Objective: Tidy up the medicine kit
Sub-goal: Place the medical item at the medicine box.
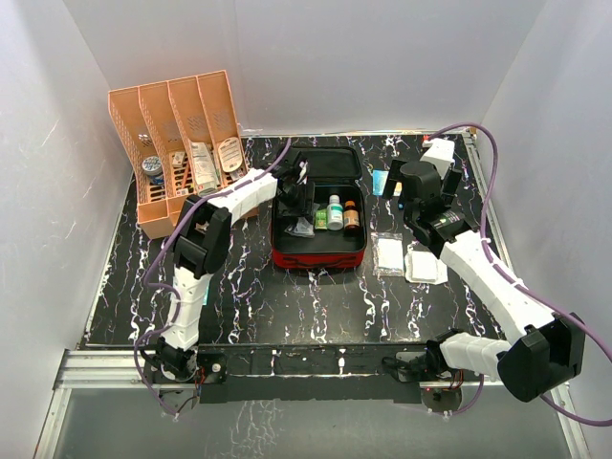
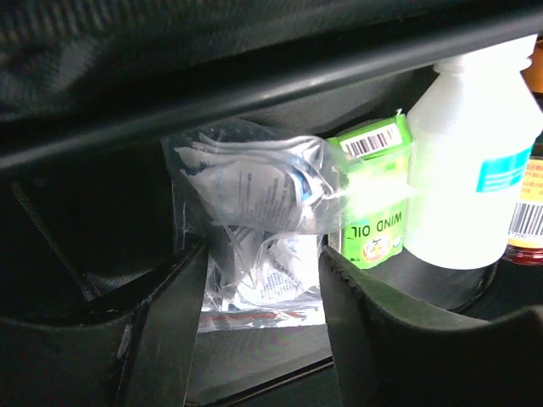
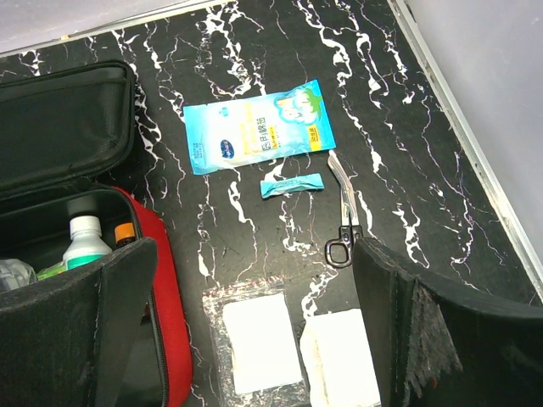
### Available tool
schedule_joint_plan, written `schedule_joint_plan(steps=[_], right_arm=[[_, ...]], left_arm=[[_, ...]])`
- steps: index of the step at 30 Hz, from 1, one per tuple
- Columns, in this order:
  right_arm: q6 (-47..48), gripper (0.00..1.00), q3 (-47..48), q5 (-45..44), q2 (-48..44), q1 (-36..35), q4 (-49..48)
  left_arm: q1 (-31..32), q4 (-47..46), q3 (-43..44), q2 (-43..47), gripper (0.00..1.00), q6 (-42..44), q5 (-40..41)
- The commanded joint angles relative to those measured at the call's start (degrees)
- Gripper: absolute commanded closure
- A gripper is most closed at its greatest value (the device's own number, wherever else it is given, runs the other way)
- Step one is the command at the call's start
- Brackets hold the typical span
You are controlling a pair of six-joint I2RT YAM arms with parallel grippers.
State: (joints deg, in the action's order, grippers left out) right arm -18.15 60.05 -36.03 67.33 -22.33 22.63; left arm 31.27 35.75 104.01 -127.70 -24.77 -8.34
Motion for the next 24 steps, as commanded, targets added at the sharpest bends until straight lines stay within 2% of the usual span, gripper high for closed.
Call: schedule_joint_plan(steps=[1, 5, 8, 10, 13, 15, 17, 24], right_arm=[[-0.48, 0.02, 0.06, -0.34, -1.58, 0.36, -2.26], [-0.45, 0.02, 0.08, 0.22, -1.5, 0.38, -2.68], [-0.08, 0.02, -0.43, 0.58, -1.48, 0.43, -3.39], [0.34, 0.02, -0.63, 1.18, -1.09, 0.39, -4.11], [1.11, 0.02, -0.63, 1.98, -0.12, 0.37, -4.78], [1.83, 0.02, -0.63, 2.53, 0.51, 0.42, -5.25], [2.33, 0.02, -0.89, 3.43, 1.42, 0.39, -5.67], [3.05, 0.02, -0.85, 8.11, 4.79, 0.15, -6.24]], left_arm=[[0.07, 1.36, -2.07, 6.62, 0.46, 0.6, 0.8], [0.02, 0.92, -3.6, 11.51, 0.45, 3.29, 3.63], [-0.08, 0.12, -5.11, 16.32, 0.38, 5.93, 4.78], [-0.07, -0.56, -5.95, 19.49, 0.29, 7.89, 5.29], [-0.11, 0.72, -6.05, 23.92, 0.08, 11.68, 7.32], [-0.54, 2.37, -8.02, 27.64, 0.02, 13.91, 9.89], [-2.31, 3.89, -12.81, 32.78, 0.01, 14.71, 10.59], [-15.5, 7.75, -34.38, 48.59, 0.01, 14.98, 10.06]])
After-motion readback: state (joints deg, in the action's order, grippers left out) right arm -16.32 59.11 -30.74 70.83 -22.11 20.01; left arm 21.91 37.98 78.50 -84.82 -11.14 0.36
